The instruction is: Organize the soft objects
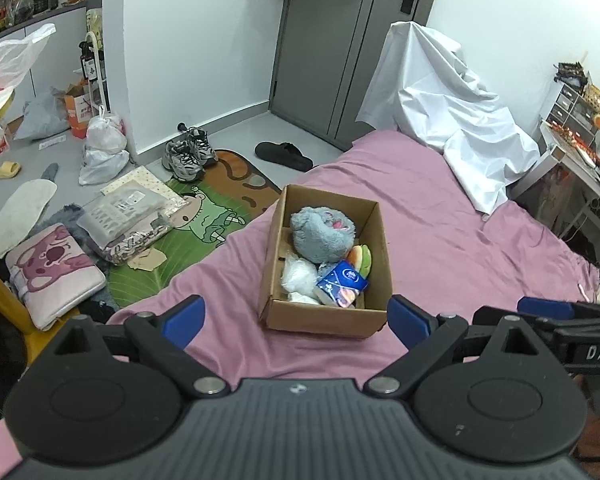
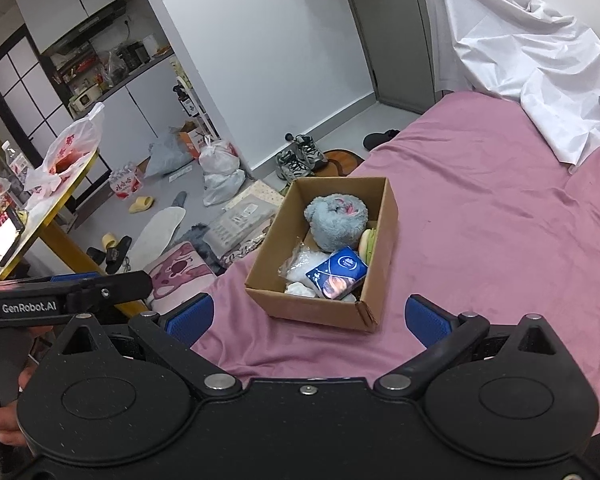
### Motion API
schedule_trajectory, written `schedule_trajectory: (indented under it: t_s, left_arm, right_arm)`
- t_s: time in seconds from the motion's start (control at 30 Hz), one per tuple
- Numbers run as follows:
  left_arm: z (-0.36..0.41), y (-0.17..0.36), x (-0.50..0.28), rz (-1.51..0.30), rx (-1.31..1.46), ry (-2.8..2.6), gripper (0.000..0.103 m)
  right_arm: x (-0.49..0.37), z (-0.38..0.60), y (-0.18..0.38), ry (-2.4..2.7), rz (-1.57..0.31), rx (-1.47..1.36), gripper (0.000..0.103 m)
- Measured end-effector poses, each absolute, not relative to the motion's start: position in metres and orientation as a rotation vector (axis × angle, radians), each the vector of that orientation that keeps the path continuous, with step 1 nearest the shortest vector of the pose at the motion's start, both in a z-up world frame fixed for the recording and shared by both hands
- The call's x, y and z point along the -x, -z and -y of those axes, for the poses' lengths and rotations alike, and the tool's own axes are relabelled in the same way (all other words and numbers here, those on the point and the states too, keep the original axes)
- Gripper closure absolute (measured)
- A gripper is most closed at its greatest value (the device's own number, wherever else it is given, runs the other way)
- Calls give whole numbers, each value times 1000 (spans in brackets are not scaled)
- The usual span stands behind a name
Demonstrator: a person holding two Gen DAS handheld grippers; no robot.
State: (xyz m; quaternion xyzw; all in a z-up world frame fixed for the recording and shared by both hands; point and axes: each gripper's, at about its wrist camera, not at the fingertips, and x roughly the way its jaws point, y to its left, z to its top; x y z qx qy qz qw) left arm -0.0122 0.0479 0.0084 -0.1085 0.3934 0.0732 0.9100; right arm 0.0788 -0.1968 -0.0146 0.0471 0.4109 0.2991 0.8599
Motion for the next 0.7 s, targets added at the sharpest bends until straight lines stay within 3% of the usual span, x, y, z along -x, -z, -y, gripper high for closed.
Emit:
schedule_trajectory:
  t_s: [0.7]
  left_arm:
    - [-53, -2, 13, -821, 200, -173, 6]
  right_arm:
    - [-74, 191, 13, -641, -863, -85, 0]
